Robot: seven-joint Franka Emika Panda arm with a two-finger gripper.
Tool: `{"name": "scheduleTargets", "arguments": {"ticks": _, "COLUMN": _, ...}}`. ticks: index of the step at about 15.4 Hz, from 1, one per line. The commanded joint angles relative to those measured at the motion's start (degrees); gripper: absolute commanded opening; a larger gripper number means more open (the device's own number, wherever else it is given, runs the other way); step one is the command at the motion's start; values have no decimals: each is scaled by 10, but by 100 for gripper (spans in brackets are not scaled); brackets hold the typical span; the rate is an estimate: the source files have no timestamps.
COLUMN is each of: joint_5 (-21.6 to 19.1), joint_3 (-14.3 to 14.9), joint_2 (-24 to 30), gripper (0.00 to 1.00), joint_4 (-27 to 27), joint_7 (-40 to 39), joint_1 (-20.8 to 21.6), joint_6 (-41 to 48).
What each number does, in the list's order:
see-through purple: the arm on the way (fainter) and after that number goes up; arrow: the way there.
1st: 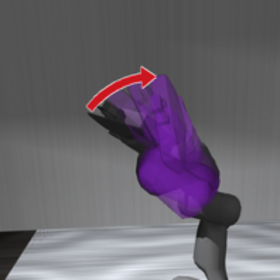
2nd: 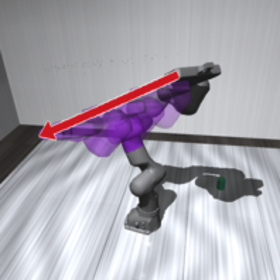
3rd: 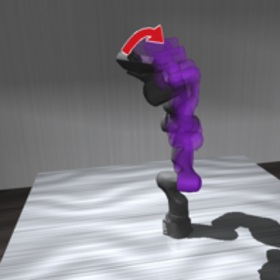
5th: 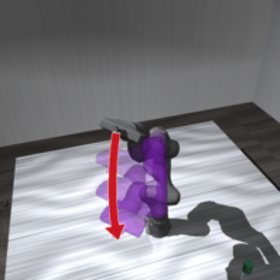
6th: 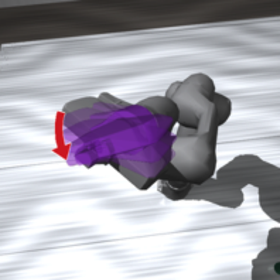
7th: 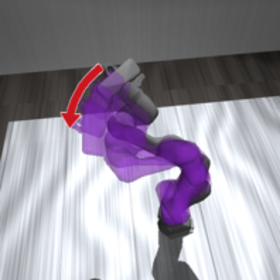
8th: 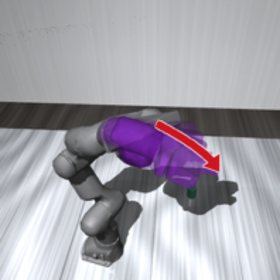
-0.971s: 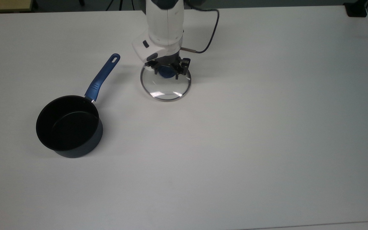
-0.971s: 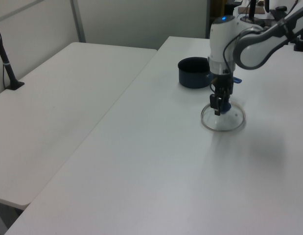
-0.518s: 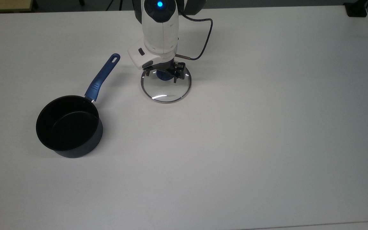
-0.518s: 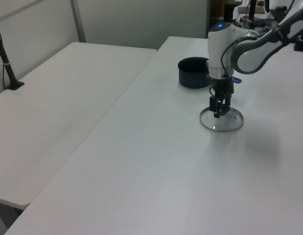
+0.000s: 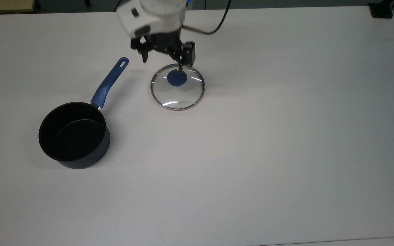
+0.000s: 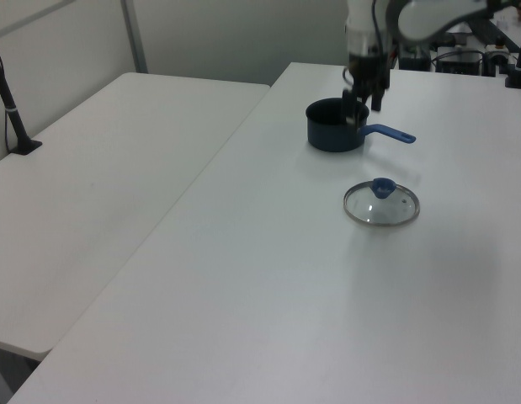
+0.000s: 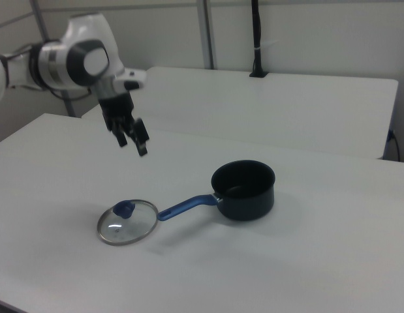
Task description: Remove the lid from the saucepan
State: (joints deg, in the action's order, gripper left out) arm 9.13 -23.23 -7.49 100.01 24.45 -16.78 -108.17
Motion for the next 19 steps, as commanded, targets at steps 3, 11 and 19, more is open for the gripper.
{"name": "scheduleTargets", "arguments": {"ticks": 3, "joint_5": -9, "joint_3": 146, "joint_2": 68, "gripper": 100, "joint_4": -47, "joint_7": 0, "joint_1": 98, "joint_6": 95}}
{"name": "scheduleTargets", "arguments": {"ticks": 11, "joint_5": -61, "joint_3": 308, "joint_2": 97, "gripper": 100, "joint_4": -54, "joint_7": -217, "joint_1": 192, "joint_6": 95}}
{"name": "scheduleTargets", "arguments": {"ticks": 19, "joint_5": -69, "joint_3": 313, "joint_2": 92, "gripper": 100, "joint_4": -85, "joint_7": -261, "joint_1": 191, "joint_6": 105}}
